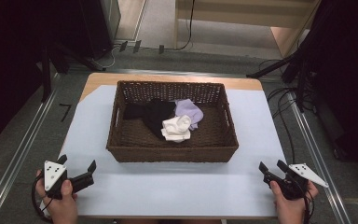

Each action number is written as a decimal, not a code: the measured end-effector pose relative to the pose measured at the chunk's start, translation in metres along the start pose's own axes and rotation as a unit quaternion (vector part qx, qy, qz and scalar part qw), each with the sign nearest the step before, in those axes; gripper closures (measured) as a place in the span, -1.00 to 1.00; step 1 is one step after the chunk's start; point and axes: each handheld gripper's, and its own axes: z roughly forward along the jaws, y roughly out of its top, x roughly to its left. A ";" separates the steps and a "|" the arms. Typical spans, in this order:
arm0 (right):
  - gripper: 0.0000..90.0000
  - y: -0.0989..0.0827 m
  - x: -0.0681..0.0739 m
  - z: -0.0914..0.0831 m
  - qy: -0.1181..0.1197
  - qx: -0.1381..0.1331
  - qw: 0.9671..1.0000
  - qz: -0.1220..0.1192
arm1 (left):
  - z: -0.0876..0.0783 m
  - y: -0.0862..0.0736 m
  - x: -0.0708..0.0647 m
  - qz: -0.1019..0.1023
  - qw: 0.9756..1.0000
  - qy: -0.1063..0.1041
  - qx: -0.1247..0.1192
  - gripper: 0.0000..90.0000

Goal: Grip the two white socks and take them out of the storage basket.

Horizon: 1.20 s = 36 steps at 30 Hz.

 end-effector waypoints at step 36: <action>-0.22 0.091 0.012 0.043 0.062 0.291 0.925 -0.235 | 0.003 0.001 0.005 -0.013 0.999 -0.042 0.009 -1.00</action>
